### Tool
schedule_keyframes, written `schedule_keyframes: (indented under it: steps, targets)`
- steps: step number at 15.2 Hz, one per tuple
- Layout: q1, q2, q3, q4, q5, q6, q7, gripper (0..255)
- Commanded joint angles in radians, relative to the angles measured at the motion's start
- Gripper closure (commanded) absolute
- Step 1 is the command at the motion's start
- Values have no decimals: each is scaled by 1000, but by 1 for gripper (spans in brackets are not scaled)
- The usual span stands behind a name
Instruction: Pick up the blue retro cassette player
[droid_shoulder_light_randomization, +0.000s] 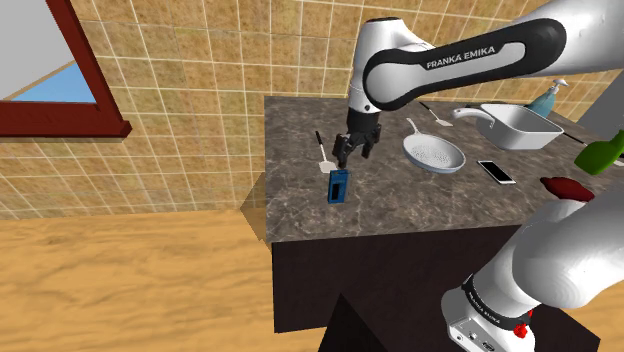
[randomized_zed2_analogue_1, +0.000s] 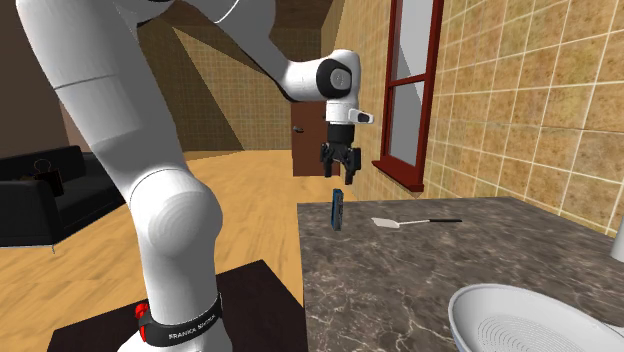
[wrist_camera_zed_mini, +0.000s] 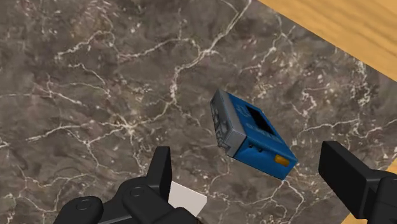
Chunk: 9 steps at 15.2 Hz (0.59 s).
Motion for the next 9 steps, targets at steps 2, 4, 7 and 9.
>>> schedule_keyframes:
  steps: [2, 4, 7, 9]
  targets:
    - [13, 83, 13, 39, 14, 50, 2, 0]
    - [13, 95, 14, 22, 13, 78, 2, 0]
    - [13, 114, 15, -1, 12, 120, 2, 0]
    - [13, 128, 16, -15, 11, 148, 3, 0]
